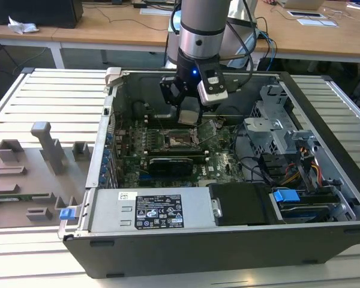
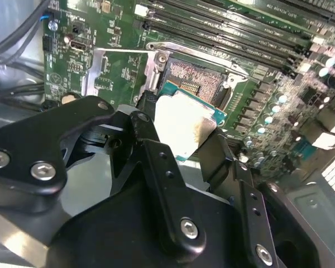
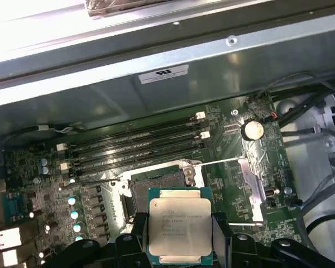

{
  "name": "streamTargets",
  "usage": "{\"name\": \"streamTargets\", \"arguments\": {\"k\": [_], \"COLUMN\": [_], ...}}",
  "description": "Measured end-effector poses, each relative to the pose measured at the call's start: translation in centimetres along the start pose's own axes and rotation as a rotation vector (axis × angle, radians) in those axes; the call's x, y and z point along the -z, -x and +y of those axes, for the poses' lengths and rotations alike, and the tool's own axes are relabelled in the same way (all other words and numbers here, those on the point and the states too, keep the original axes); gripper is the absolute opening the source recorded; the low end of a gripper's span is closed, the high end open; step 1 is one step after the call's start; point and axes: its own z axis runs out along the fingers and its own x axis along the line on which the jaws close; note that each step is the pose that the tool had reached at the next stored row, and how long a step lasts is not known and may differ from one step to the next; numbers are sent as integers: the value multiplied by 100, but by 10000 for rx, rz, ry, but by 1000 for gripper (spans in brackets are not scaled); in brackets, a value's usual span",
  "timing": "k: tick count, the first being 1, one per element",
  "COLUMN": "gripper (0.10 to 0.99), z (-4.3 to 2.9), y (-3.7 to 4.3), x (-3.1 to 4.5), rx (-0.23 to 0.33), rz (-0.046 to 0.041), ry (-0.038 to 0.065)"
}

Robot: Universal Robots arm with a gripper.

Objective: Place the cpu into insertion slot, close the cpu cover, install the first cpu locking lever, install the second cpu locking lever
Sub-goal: 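Place the cpu into insertion slot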

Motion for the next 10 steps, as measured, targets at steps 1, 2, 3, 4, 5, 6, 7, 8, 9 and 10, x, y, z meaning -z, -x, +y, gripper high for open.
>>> {"name": "streamTargets", "arguments": {"k": [1, 2, 3, 4, 5, 6, 7, 8, 9, 10], "gripper": [545, 545, 545, 545, 545, 545, 545, 545, 545, 545], "z": [0, 0, 0, 0, 0, 0, 0, 0, -1, -1], "y": [0, 0, 0, 0, 0, 0, 0, 0, 0, 0], "x": [-1, -1, -2, -2, -2, -3, -3, -3, -4, -4], "rx": [-263, -462, -650, -843, -1020, -1202, -1435, -1635, -1902, -2128], "rz": [-22, -39, -56, -73, -88, -104, -124, -141, -165, -184], "ry": [6, 10, 13, 18, 21, 24, 28, 33, 37, 40]}}
